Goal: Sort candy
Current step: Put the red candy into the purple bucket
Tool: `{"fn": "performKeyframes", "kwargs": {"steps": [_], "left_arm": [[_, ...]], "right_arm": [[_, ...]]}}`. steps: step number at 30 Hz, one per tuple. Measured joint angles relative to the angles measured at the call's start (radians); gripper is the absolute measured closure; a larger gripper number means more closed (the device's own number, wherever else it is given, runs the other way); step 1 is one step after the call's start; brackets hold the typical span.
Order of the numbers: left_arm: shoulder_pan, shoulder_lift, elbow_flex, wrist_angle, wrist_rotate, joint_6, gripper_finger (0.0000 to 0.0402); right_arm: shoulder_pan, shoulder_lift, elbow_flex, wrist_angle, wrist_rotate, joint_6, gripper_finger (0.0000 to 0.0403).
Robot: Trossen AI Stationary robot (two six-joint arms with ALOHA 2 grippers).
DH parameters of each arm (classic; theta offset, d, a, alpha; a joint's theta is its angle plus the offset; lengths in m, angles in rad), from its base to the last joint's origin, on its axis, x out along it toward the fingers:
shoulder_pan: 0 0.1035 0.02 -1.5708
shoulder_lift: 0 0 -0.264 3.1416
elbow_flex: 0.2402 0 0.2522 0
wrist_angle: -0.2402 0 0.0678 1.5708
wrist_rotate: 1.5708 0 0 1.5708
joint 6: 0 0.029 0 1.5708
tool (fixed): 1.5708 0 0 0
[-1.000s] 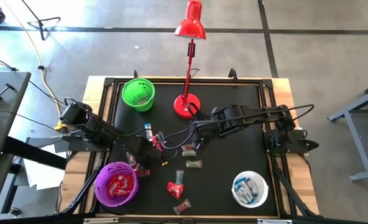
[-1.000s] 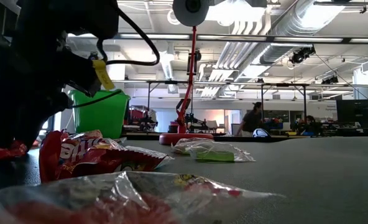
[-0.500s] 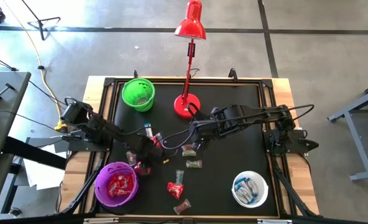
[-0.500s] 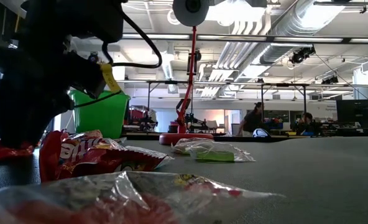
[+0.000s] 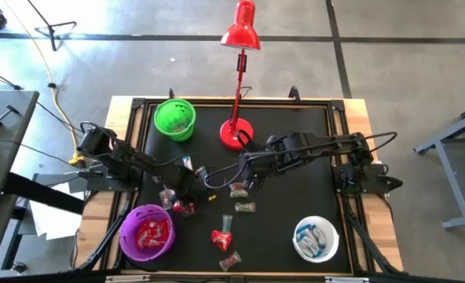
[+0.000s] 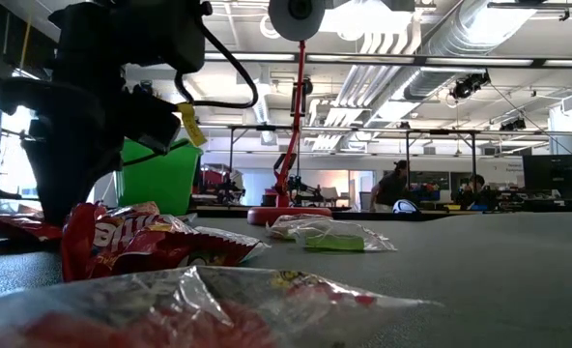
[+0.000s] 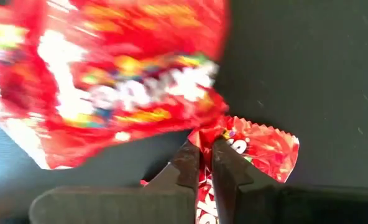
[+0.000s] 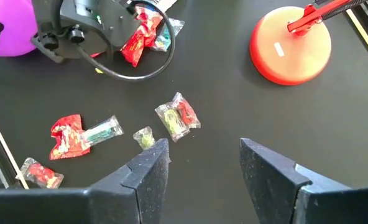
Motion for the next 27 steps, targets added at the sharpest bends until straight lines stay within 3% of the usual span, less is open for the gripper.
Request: {"fn": "performKeyframes", "kwargs": {"steps": [9, 27], "left_arm": [[0.032, -0.059, -0.003, -0.029, -0.025, -0.109, 0.0398], [0.036, -0.192, 0.0, -0.073, -0.011, -0.183, 0.0401]], "right_arm": [[0.0, 0.0, 0.0, 0.0, 0.0, 0.0, 0.0211], [0.0, 0.0, 0.0, 0.0, 0.0, 0.0, 0.0211]]}}
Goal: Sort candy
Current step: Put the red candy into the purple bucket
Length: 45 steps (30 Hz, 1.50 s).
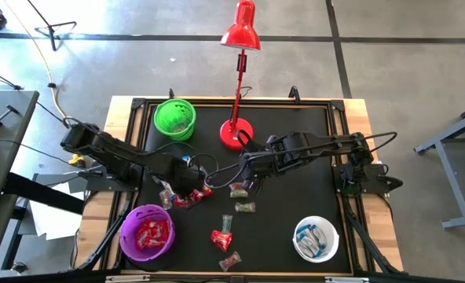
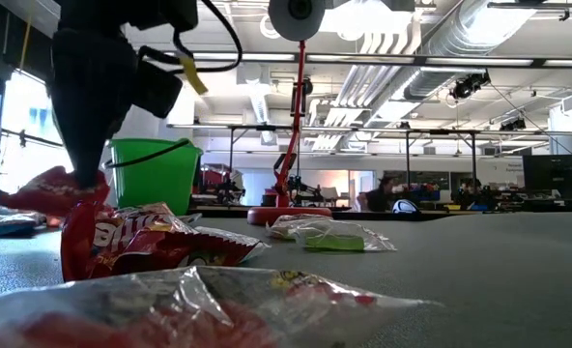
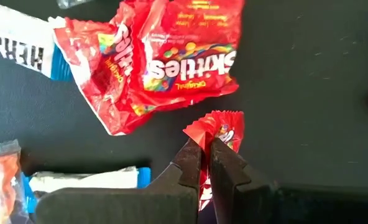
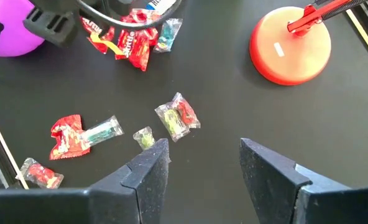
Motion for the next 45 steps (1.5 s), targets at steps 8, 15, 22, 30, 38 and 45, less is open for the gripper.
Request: {"fn": "performKeyframes", "kwargs": {"steps": [8, 15, 22, 30, 38, 45], "left_arm": [[0.0, -0.114, 0.001, -0.003, -0.011, -0.037, 0.0401], [-0.001, -0.254, 0.022, -0.008, -0.049, -0.081, 0.0401], [-0.028, -0.368, 0.138, -0.016, -0.065, -0.081, 0.0401], [-0.196, -0.39, 0.325, -0.122, -0.062, -0.17, 0.0401], [-0.414, -0.381, 0.396, -0.252, -0.052, -0.434, 0.0401], [-0.6, -0.368, 0.396, -0.388, -0.006, -0.689, 0.0401]], "right_arm": [[0.0, 0.0, 0.0, 0.0, 0.0, 0.0, 0.0211], [0.0, 0.0, 0.0, 0.001, 0.002, 0.0, 0.0211], [0.0, 0.0, 0.0, 0.005, 0.013, 0.019, 0.0211], [0.0, 0.0, 0.0, 0.005, 0.023, 0.036, 0.0211], [0.0, 0.0, 0.0, 0.005, 0.042, 0.047, 0.0211], [0.0, 0.0, 0.0, 0.006, 0.051, 0.053, 0.0211]]}}
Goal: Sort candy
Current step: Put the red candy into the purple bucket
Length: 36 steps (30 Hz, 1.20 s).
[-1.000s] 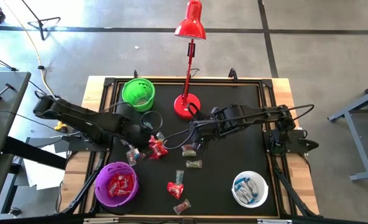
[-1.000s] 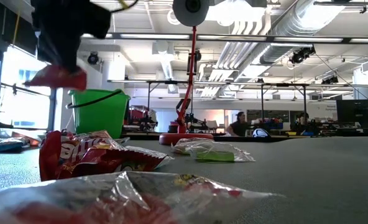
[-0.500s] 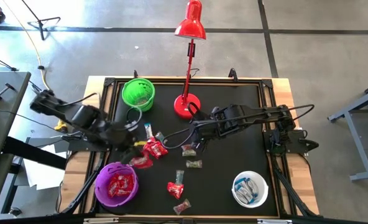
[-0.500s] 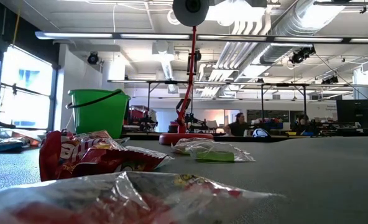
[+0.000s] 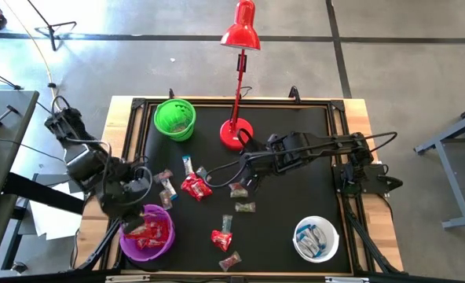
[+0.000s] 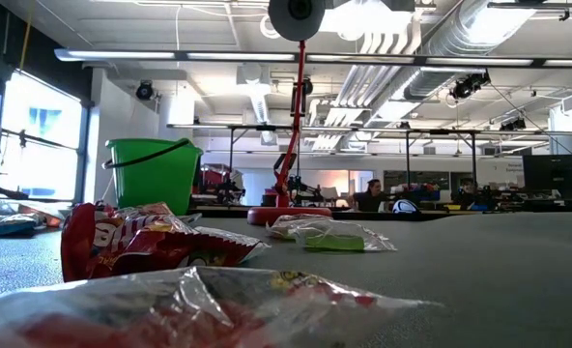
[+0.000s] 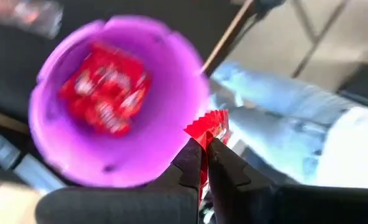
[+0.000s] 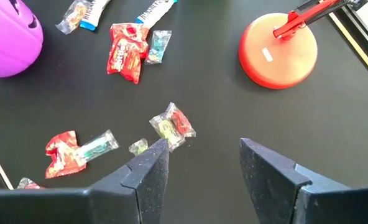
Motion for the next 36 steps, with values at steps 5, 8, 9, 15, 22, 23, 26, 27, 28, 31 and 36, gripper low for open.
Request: {"fn": "performKeyframes", "kwargs": {"steps": [5, 8, 9, 15, 22, 23, 26, 27, 28, 31, 36], "left_arm": [[-0.059, 0.032, 0.0, -0.091, -0.045, -0.04, 0.0401], [-0.074, 0.059, 0.0, -0.102, -0.054, 0.015, 0.0393], [-0.077, 0.067, 0.0, -0.101, -0.047, 0.037, 0.0387], [-0.078, 0.121, 0.0, -0.1, 0.017, 0.178, 0.034], [-0.029, 0.146, 0.0, -0.096, 0.016, 0.288, 0.0296], [-0.02, 0.142, -0.001, -0.097, 0.013, 0.302, 0.0295], [0.01, 0.13, -0.001, -0.1, 0.002, 0.357, 0.0294], [0.022, 0.129, 0.0, -0.1, -0.011, 0.376, 0.0295], [0.035, 0.129, -0.001, -0.1, -0.026, 0.397, 0.0296], [0.081, 0.125, -0.001, -0.099, -0.063, 0.466, 0.0299], [0.196, 0.126, -0.001, -0.07, -0.14, 0.567, 0.03]], "right_arm": [[0.0, 0.0, 0.0, 0.014, 0.011, 0.0, 0.0211], [0.0, 0.0, 0.0, 0.017, 0.014, 0.003, 0.0211], [0.0, 0.0, 0.0, 0.018, 0.015, 0.003, 0.0211], [0.0, 0.0, 0.0, 0.018, 0.018, 0.027, 0.0211], [0.0, 0.0, 0.0, 0.018, 0.033, 0.027, 0.0211], [0.0, 0.0, 0.0, 0.018, 0.033, 0.027, 0.0211], [-0.001, 0.0, 0.0, 0.018, 0.033, 0.025, 0.0211], [-0.001, 0.0, 0.0, 0.015, 0.034, 0.021, 0.0211], [-0.001, 0.0, 0.0, 0.01, 0.034, 0.02, 0.0211], [-0.001, 0.0, 0.0, -0.005, 0.033, 0.022, 0.0211], [-0.001, 0.0, 0.0, -0.005, 0.033, -0.017, 0.0211]]}}
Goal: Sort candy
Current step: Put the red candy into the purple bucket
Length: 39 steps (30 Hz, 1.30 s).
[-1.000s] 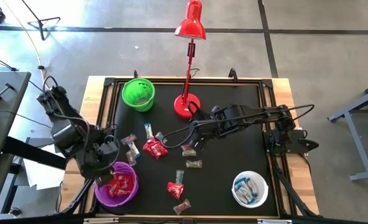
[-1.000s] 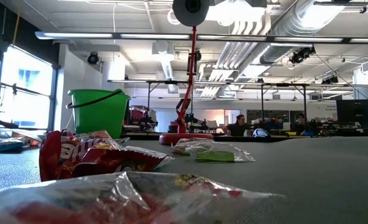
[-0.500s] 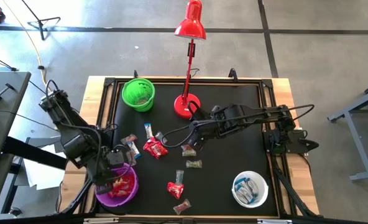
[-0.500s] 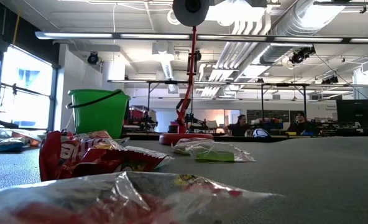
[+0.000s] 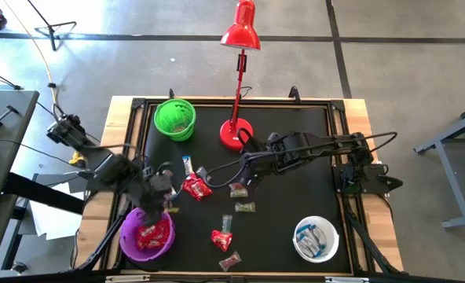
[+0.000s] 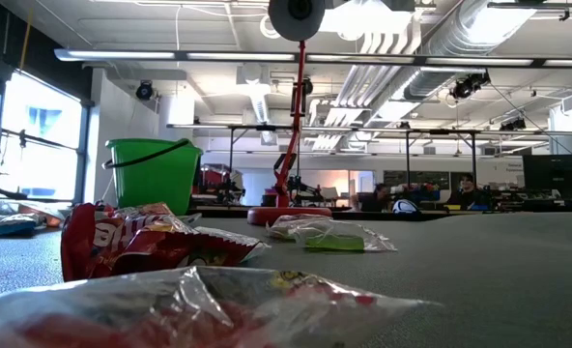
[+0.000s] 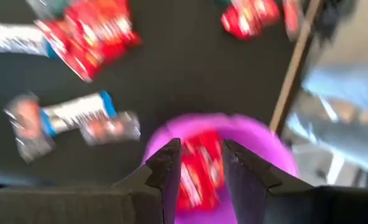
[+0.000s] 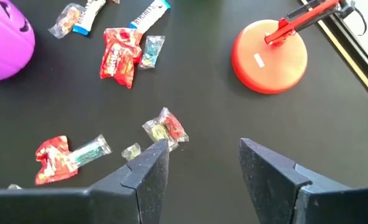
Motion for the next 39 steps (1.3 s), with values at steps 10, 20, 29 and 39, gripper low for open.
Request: {"fn": "performKeyframes", "kwargs": {"steps": [10, 20, 29, 39], "left_arm": [[0.282, 0.065, 0.001, 0.183, -0.097, 0.042, 0.03], [0.425, 0.3, 0.0, 0.199, 0.013, 0.162, 0.03], [0.433, 0.426, 0.0, 0.211, 0.033, 0.184, 0.03], [0.47, 0.56, 0.0, 0.229, 0.034, 0.208, 0.03]], "right_arm": [[0.003, 0.0, 0.0, -0.001, -0.025, -0.138, 0.0211], [0.049, -0.032, 0.0, -0.001, -0.089, -0.318, 0.0211], [0.074, -0.139, 0.0, -0.001, -0.067, -0.36, 0.0211], [0.079, -0.244, 0.0, -0.001, 0.0, -0.411, 0.0211]]}}
